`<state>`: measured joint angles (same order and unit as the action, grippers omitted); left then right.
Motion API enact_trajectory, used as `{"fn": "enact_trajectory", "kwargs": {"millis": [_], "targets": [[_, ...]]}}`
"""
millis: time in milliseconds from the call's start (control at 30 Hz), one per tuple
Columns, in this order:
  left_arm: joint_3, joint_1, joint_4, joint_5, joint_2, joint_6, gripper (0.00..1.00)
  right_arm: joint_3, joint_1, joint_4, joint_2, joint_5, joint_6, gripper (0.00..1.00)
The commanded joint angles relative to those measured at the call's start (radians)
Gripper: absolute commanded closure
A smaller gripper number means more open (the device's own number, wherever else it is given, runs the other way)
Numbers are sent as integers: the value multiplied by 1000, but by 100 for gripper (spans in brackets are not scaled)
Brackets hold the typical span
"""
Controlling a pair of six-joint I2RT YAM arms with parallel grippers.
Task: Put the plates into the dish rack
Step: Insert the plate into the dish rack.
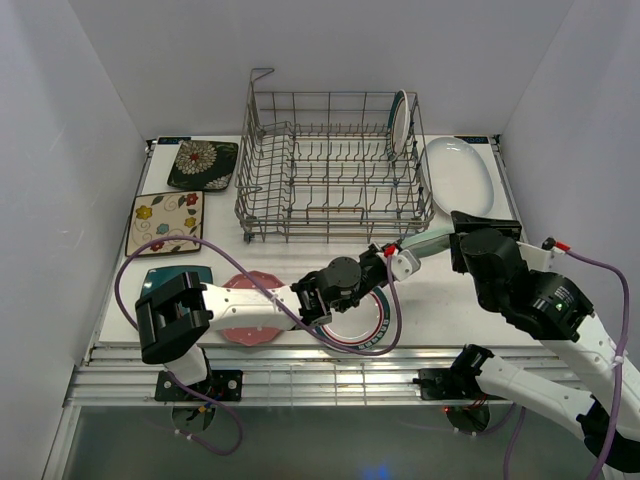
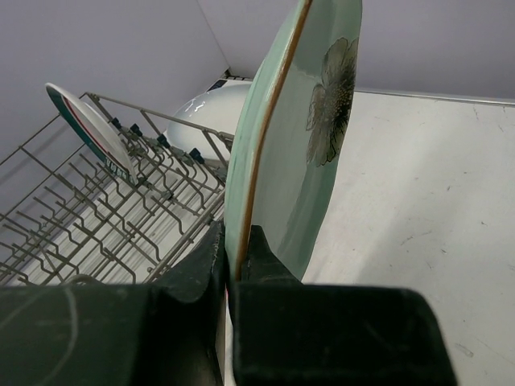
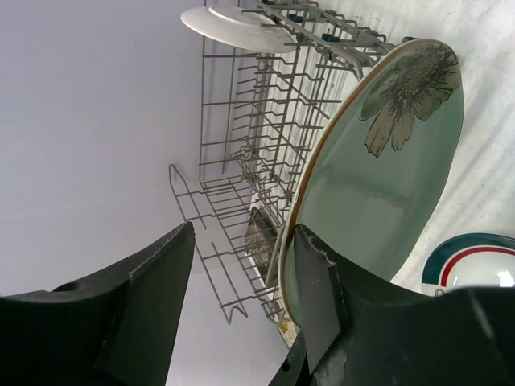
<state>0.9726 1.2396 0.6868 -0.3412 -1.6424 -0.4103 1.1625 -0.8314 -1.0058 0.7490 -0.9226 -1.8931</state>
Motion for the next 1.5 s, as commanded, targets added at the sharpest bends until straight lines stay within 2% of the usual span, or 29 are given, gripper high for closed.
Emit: {"fn": "enact_trajectory", "kwargs": {"millis": [0,67,233,267,567,600,733,967,1033,1267,1467], "targets": [[74,1,76,-45,85,-5,100,5,2,98,-5,-50,0,41],[87,1,76,-59,89,-12,100,12,2,107,0,-44,18,33],[124,1,48,-87,87,-16,100,34,2,133,-2,-41,120,23],[130,1,39,-91,87,-12,100,35,2,145,-10,-42,190,21],[166,1,-27,-97,130,11,100,-32,0,200,-99,-84,477,8],[166,0,-33,-97,142,13,100,-40,0,220,-106,-87,517,4],[170,-8,-64,-79,177,13,100,-86,2,357,-132,-73,768,2],[156,-64,-159,-9,288,47,100,-148,0,423,-142,-82,986,3],[150,-83,-181,10,311,62,100,-171,2,485,-171,-71,1054,4],[205,-195,-381,178,398,179,100,-323,2,720,-290,14,1359,5],[273,-274,-527,290,434,243,100,-418,0,871,-355,169,1511,4]]}}
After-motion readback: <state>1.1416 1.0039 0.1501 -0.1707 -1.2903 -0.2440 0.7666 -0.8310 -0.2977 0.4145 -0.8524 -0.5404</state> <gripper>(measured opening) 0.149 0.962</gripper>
